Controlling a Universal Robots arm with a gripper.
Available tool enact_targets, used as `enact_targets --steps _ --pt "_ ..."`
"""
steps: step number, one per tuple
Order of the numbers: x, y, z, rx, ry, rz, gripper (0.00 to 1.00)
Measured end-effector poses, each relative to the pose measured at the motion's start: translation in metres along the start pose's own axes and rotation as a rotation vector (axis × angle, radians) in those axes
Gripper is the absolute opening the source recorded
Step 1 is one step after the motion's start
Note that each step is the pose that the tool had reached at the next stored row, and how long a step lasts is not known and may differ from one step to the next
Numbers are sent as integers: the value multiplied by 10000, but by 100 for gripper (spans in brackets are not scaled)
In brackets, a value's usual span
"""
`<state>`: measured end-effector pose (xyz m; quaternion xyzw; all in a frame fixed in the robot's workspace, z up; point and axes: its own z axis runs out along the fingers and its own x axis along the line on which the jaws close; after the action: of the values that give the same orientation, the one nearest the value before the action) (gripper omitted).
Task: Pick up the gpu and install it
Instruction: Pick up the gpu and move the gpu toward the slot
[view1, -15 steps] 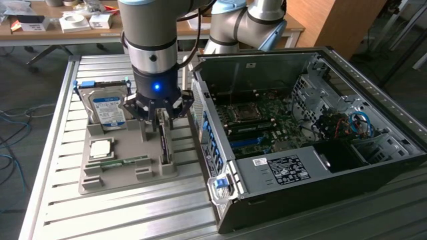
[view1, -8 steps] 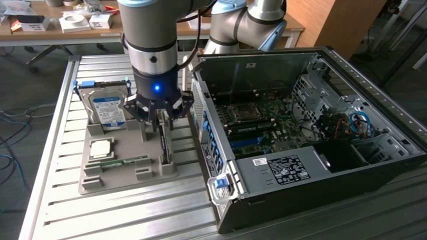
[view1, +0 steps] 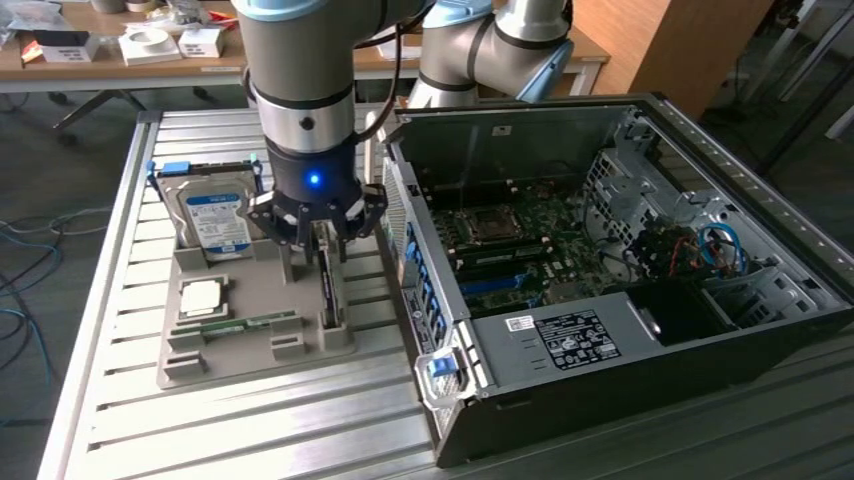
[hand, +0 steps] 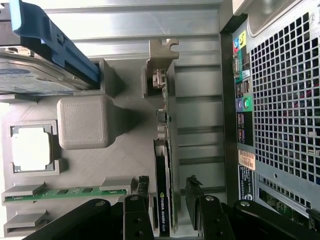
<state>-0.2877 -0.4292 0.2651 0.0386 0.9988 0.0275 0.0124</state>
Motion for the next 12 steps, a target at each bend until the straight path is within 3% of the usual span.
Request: enact_targets --steps 12 --pt "0 -2 31 0 1 -1 43"
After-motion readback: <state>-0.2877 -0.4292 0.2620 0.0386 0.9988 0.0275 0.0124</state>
